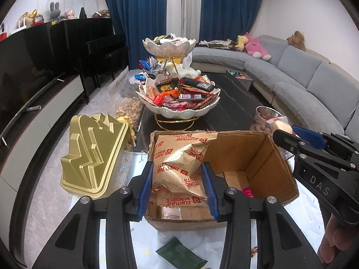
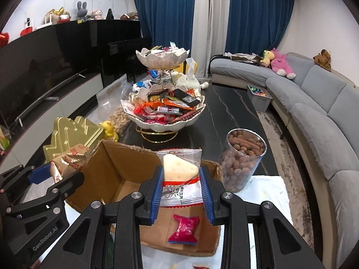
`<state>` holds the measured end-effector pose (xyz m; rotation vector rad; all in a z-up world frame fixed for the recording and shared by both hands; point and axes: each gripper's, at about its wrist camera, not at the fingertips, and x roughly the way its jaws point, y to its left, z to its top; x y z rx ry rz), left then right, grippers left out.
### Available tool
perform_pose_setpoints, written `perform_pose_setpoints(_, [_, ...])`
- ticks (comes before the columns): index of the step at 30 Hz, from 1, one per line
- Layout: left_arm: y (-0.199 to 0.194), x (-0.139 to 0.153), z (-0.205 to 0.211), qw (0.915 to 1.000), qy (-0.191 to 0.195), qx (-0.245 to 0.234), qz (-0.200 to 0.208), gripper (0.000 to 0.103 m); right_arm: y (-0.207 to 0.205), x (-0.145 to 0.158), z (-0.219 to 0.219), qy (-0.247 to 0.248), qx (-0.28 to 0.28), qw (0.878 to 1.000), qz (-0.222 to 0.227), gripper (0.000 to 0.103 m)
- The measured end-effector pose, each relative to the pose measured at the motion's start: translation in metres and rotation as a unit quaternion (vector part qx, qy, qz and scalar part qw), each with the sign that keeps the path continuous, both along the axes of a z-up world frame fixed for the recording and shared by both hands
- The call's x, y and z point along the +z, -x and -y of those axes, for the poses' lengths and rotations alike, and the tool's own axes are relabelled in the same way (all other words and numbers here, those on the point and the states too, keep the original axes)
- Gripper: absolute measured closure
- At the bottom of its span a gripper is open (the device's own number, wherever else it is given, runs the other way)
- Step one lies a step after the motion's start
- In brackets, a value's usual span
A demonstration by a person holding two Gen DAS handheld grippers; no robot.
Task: Organize snacks
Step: 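Carry the gold biscuit packet with the left tool over the box while the right tool carries the cheese-slice packet, then open both tools to drop the packets into the box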
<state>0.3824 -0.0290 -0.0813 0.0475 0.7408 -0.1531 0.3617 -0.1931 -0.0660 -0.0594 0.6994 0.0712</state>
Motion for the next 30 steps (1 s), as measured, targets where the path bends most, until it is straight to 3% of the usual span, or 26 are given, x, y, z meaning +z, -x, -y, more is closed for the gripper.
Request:
perform_pose_setpoints(14, [-0.004, 0.0, 0.004, 0.9999, -0.011, -0.002, 0.003, 0.061, -0.022, -0.018, 0.005, -0.026, 0.025, 0.999, -0.039, 0.069])
perform_pose_setpoints(16, [-0.005, 0.0, 0.003, 0.9999, -0.011, -0.002, 0.0, 0.06, -0.022, -0.019, 0.007, -0.033, 0.025, 0.998, -0.044, 0.067])
perform_pose_setpoints(19, [-0.005, 0.001, 0.001, 0.9999, -0.009, 0.0, -0.005, 0.058, -0.018, -0.016, 0.007, -0.03, 0.022, 0.999, -0.04, 0.05])
perform_pose_setpoints(21, [-0.004, 0.003, -0.001, 1.0, -0.004, 0.0, -0.006, 0.047, -0.015, -0.012, 0.009, -0.027, 0.018, 0.999, -0.033, 0.039])
perform_pose_setpoints(23, [-0.001, 0.006, -0.003, 1.0, -0.005, 0.004, 0.0, 0.027, -0.011, -0.008, 0.011, -0.027, 0.012, 0.999, -0.028, 0.034])
perform_pose_setpoints(30, [0.012, 0.016, -0.006, 0.9998, -0.007, 0.012, 0.016, 0.016, 0.005, 0.004, 0.016, -0.027, -0.002, 0.999, -0.018, 0.027])
